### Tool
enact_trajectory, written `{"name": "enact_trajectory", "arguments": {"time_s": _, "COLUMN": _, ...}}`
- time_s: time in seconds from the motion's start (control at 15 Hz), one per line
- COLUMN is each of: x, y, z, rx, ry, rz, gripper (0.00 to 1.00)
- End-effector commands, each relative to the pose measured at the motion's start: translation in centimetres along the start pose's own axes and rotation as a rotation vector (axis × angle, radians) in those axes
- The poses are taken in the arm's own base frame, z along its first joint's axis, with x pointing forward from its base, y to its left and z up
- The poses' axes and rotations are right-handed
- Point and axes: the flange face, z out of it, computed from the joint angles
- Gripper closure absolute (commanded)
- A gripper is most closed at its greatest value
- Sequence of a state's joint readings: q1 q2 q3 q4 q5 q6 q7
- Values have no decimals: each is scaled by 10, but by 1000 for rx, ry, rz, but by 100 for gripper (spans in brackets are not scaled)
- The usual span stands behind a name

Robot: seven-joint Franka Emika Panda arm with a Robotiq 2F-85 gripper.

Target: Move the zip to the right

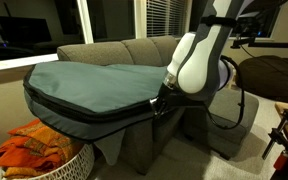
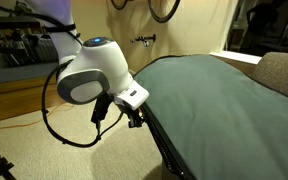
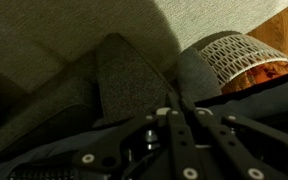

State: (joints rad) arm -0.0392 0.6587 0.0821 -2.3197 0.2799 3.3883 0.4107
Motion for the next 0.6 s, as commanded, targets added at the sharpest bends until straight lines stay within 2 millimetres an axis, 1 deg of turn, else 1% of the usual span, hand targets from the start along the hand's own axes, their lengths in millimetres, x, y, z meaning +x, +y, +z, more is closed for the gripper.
{"name": "enact_trajectory", "arguments": {"time_s": 0.0, "x": 19, "y": 43, "z": -23, "rx": -35, "ry": -1, "rz": 33, "gripper": 99}}
{"name": "enact_trajectory", "arguments": {"time_s": 0.27, "x": 30, "y": 59, "z": -21, "rx": -46, "ry": -10, "rz": 55, "gripper": 99}}
{"name": "enact_trajectory", "arguments": {"time_s": 0.33, "x": 23, "y": 64, "z": -21, "rx": -50, "ry": -12, "rz": 60, "gripper": 99}}
{"name": "enact_trajectory", "arguments": {"time_s": 0.53, "x": 21, "y": 67, "z": -22, "rx": -48, "ry": -16, "rz": 64, "gripper": 99}}
